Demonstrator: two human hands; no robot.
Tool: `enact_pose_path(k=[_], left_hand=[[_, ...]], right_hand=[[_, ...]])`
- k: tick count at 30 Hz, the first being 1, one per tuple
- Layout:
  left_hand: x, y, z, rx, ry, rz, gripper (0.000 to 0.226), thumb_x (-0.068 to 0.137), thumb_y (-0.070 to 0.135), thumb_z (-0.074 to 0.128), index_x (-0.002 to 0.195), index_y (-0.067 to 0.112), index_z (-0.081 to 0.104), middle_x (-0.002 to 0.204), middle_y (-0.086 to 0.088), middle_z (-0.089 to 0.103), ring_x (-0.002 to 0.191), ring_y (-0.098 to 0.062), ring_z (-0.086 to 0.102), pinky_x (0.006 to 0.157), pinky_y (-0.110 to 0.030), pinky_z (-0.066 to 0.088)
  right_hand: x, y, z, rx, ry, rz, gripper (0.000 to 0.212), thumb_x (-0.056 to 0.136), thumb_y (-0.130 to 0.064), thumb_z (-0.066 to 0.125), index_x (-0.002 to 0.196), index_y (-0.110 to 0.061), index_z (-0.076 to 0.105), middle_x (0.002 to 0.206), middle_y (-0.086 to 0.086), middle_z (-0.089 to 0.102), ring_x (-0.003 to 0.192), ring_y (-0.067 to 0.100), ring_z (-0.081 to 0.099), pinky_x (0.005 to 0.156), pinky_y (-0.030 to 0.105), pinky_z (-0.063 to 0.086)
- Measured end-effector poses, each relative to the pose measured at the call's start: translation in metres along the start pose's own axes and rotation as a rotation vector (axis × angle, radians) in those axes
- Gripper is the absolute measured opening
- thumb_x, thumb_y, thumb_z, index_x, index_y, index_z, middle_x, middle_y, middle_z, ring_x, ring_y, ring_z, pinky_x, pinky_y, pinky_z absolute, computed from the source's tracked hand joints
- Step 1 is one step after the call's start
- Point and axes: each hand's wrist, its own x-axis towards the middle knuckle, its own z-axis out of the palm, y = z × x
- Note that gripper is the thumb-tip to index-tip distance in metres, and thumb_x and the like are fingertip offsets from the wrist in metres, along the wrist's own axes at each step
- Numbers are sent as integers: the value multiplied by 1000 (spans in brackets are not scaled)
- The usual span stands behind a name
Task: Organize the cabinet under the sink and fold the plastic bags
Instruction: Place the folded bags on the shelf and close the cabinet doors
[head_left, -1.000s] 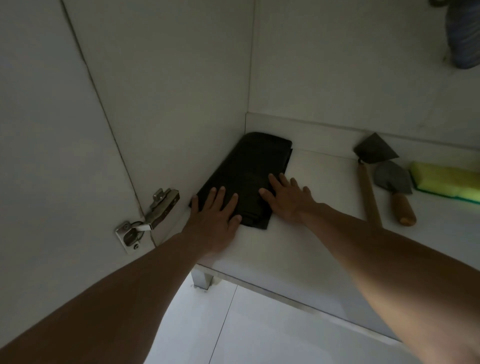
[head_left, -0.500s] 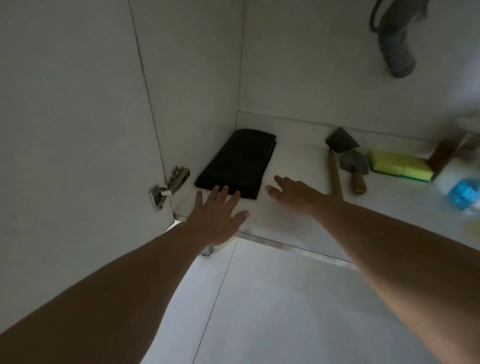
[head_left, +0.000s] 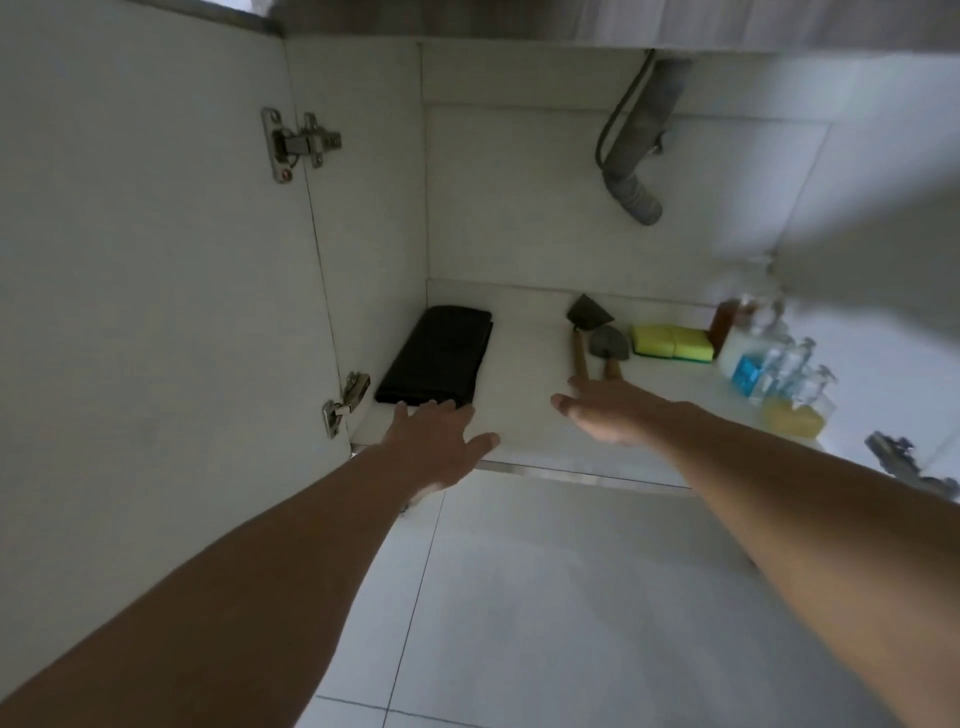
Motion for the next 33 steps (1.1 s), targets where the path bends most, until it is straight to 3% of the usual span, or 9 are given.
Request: enact_pose_path(k=[3,7,11,16,22,29,33], left_hand=[[-16,14,-17,14,-3,34,68,98,60,23,153,20,19,159,-6,21,146,-25,18,119,-52,6],[-35,32,-28,-1,-20,66,68,98,60,25,153,21,19,159,-6,22,146,-26,19,119,-51,5],[-54,49,-29,0,-52,111,72,96,63,27,153,22,18,159,-4,22,146,-26,21,120,-49,9],[-76,64,-44,-10,-39,124,70,96,61,31,153,21,20,158,-3,24,145,-24,23,119,-46,11],[-101,76,-67,29,-40,123,68,97,59,33,151,20,23,157,-3,28,143,-24,26,119,-46,11],[-132,105,-81,56,36,89,68,97,58,34,151,18,25,154,-4,33,141,-24,31,118,-48,15],[-154,127,-79,53,30,75,69,96,59,35,152,19,23,156,-3,29,142,-24,28,119,-49,12]], right_hand=[[-40,4,-17,1,2,25,65,100,-59,24,155,-25,17,159,15,22,141,35,31,108,43,34],[-93,15,-28,25,40,16,62,102,-55,25,152,-19,25,147,17,42,126,29,50,99,37,41],[-144,34,-31,51,30,61,69,98,-61,26,155,-23,19,157,11,31,138,29,39,109,39,34],[-176,56,-42,55,33,149,68,98,-62,29,154,-25,22,153,12,36,132,30,45,106,40,39],[-199,78,-44,72,13,171,67,99,-60,30,154,-24,20,157,11,30,140,32,35,112,41,33],[-214,94,-46,57,85,107,67,97,-61,31,153,-25,22,152,11,37,130,31,46,104,41,41],[-233,99,-51,42,82,55,68,97,-61,31,153,-24,23,154,11,34,133,32,43,105,42,39]])
